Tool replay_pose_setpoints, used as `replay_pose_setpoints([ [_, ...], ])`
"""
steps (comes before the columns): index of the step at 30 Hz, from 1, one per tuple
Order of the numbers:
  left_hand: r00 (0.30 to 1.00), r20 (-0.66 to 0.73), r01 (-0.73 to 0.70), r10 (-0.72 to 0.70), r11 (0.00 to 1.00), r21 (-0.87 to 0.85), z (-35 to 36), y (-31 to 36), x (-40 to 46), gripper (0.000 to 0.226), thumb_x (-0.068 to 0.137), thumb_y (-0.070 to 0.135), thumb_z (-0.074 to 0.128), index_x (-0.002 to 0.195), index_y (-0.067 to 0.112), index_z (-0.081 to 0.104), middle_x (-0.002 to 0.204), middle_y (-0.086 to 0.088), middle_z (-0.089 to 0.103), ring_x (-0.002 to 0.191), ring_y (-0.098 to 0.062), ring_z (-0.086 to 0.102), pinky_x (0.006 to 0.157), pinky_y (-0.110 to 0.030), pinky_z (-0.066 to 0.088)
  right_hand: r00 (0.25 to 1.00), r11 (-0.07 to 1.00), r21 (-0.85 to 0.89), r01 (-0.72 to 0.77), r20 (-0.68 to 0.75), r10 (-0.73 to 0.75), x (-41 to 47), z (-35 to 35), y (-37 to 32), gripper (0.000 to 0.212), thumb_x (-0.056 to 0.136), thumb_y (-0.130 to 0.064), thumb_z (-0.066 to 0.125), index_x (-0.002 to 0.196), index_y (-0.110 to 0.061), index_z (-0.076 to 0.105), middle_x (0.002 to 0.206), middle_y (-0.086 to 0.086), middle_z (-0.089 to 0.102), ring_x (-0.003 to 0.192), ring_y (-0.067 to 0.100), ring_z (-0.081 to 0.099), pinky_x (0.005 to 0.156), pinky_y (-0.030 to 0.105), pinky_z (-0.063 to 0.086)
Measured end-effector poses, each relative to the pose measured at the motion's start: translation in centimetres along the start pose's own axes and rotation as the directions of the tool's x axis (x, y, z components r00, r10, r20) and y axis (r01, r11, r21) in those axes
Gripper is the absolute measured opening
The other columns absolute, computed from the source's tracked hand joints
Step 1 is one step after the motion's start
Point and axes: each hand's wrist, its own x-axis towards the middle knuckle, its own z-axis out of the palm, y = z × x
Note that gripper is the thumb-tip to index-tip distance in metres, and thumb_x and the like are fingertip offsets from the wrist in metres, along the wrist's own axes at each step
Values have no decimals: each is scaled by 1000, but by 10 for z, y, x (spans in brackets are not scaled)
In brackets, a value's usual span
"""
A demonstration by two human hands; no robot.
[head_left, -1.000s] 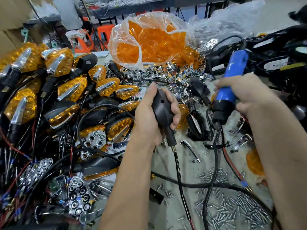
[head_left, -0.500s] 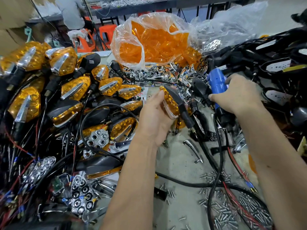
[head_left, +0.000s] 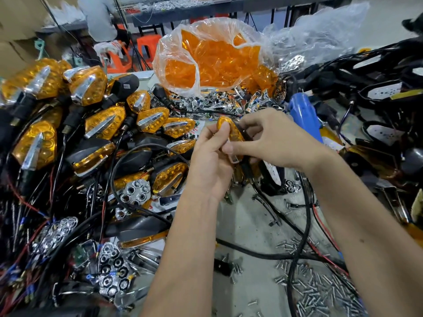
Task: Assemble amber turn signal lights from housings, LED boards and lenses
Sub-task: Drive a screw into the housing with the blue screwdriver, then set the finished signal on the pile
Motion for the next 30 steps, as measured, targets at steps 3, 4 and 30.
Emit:
replay_pose_setpoints([
  [3, 999, 39, 1, -3, 998, 70, 4, 0, -2, 34, 106, 40, 51, 112, 10, 65, 100, -11, 74, 84, -22, 71, 69, -35, 60, 995, 981, 196, 5, -98, 15, 3, 4, 2, 32, 82, -37, 86, 91, -8, 74, 82, 20, 71, 66, 26, 68, 58, 37, 60],
  [4, 997, 69, 8, -15, 995, 96, 5, -2, -3, 45, 106, 47, 47, 120, 7, 65, 107, -14, 74, 89, -24, 71, 75, -37, 60, 992, 960, 281, -17, -118, 52, 3, 6, 2, 36, 84, -35, 86, 94, -2, 73, 85, 23, 71, 70, 28, 68, 58, 37, 59],
  [30, 685, -206, 13, 699, 271, 963, -94, 183, -71, 10, 97, 21, 68, 97, 28, 76, 74, 9, 74, 74, -7, 69, 72, -26, 51, 991, 724, 690, -21, -80, 105, 100, 113, -155, 34, 86, -25, 78, 112, -7, 67, 107, 16, 74, 84, 28, 70, 64, 36, 60],
])
